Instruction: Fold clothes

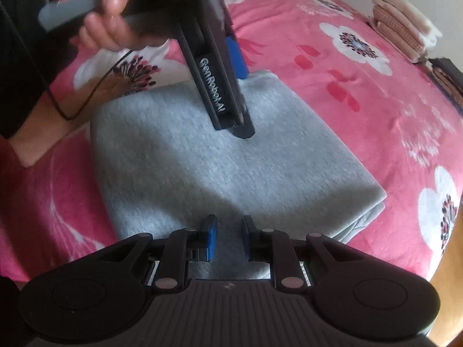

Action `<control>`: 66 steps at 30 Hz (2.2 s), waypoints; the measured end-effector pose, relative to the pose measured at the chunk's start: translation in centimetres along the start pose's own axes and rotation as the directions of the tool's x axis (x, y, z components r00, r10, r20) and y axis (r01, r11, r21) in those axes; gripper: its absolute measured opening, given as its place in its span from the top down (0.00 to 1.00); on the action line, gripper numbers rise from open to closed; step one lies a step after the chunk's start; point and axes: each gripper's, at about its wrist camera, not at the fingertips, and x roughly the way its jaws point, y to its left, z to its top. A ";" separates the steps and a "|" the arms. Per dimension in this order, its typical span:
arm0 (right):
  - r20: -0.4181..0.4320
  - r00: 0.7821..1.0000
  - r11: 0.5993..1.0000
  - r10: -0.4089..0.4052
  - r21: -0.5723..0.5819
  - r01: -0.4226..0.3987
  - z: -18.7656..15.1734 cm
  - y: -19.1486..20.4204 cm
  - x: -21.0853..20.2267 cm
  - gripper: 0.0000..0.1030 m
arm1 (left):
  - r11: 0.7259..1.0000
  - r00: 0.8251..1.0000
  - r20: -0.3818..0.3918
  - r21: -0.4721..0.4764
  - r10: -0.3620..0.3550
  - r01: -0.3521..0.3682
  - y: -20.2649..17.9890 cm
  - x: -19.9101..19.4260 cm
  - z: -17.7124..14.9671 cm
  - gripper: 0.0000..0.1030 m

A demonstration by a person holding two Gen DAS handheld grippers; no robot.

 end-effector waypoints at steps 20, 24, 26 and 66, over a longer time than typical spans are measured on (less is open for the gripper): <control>0.021 0.991 0.991 0.135 -0.006 -0.135 -0.9 1.4 -2.2 0.80 | 0.993 0.988 0.104 -0.031 -0.111 0.115 2.4 -1.2 -1.2 0.19; 0.099 0.995 0.949 0.034 0.310 -0.063 -2.6 -4.2 -3.5 0.78 | 0.963 0.961 0.150 -0.102 -0.232 0.248 5.9 -1.8 -3.0 0.19; 0.121 0.993 0.879 0.001 0.473 -0.059 -4.0 -6.9 -3.5 0.69 | 0.929 0.940 0.123 -0.158 -0.317 0.334 7.5 -1.2 -4.0 0.19; 0.372 0.908 0.286 0.193 0.864 -0.414 -10.3 -16.4 4.9 0.15 | 0.649 0.754 0.185 -0.407 -0.631 0.643 10.7 4.7 -6.5 0.16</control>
